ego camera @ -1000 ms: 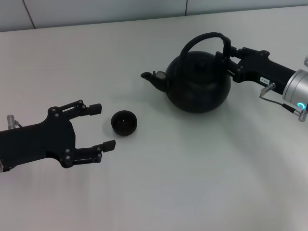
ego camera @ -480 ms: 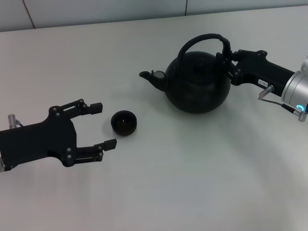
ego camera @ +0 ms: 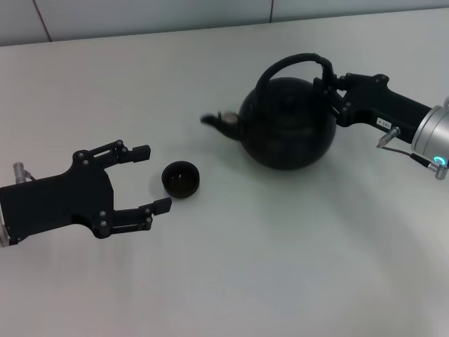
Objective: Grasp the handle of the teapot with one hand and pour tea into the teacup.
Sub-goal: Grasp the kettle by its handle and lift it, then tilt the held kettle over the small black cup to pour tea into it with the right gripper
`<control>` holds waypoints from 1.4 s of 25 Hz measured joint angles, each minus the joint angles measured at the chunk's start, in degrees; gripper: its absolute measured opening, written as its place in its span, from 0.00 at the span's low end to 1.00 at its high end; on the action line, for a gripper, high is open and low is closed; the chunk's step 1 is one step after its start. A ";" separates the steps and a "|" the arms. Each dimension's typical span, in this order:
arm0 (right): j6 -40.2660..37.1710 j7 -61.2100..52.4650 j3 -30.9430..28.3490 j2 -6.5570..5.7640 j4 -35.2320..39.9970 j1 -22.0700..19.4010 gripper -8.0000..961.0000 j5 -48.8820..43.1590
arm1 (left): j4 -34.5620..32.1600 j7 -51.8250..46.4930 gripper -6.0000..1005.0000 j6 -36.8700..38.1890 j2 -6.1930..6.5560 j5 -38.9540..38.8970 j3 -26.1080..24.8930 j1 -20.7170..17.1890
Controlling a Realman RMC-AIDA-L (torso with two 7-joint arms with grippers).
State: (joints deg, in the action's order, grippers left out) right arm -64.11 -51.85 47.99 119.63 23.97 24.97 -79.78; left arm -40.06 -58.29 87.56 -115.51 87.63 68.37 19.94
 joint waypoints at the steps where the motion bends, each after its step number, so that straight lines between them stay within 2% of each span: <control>1: -0.68 0.18 -0.03 -0.03 0.09 -0.11 0.17 0.43 | -0.05 0.03 0.84 -0.15 -0.04 0.00 0.00 0.01; 12: -2.94 0.22 0.36 -0.09 1.70 -0.52 0.16 1.24 | -0.11 0.20 0.84 -0.39 -0.06 0.00 0.00 -0.40; 35: -3.74 0.17 0.61 -0.15 2.66 2.33 0.16 1.05 | -0.11 0.28 0.84 -1.89 -0.17 0.00 0.01 -0.44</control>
State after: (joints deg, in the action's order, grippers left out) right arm -67.86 -51.67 48.59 119.48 26.63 27.30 -78.72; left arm -40.16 -58.01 85.66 -115.68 87.63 68.38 19.50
